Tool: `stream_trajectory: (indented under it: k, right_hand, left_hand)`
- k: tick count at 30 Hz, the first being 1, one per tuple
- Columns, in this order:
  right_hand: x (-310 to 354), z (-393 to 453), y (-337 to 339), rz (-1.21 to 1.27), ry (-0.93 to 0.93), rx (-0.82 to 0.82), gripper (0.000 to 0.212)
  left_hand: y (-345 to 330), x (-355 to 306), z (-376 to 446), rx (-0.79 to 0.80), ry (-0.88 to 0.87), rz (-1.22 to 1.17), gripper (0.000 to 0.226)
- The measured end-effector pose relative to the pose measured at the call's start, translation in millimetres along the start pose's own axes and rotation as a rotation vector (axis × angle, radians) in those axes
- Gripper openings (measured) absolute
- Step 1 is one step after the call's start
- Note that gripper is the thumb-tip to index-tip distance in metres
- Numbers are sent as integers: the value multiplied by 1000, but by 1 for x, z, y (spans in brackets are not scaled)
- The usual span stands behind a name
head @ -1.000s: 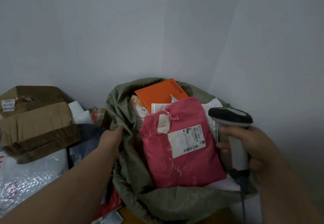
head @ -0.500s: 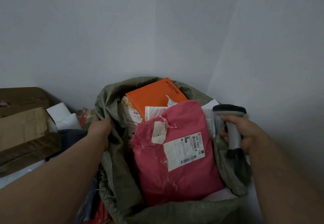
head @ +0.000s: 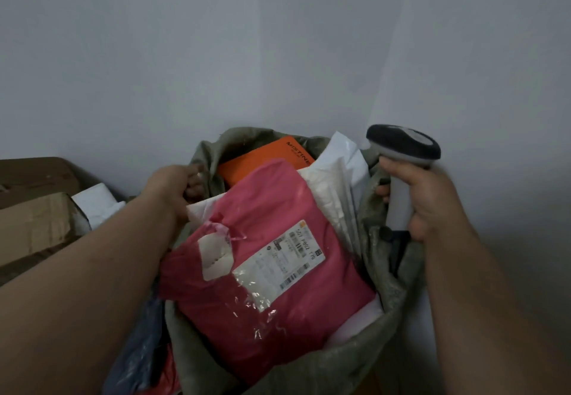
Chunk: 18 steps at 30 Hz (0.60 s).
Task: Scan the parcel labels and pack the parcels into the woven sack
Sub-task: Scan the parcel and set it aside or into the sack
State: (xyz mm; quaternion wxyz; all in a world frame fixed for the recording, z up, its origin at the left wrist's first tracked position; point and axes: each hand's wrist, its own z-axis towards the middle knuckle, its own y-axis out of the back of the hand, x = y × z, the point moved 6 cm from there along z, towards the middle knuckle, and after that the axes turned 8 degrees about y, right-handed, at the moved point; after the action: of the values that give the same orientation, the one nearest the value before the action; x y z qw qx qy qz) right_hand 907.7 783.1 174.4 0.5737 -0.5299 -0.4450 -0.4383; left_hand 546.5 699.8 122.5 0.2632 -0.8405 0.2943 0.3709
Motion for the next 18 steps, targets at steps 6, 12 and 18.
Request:
stream_trajectory:
  k: [6,12,18]
  right_hand:
    - [17,-13,2,-12,58,-33,5]
    - [2,-20,9,-65,39,-27,8]
    - [-16,-16,-16,-58,-7,39,8]
  left_hand:
    - [25,-32,-15,-316,-198,388,12]
    - [88,15,17,-375,-75,516,43]
    - [83,25,30,-303,-42,378,49]
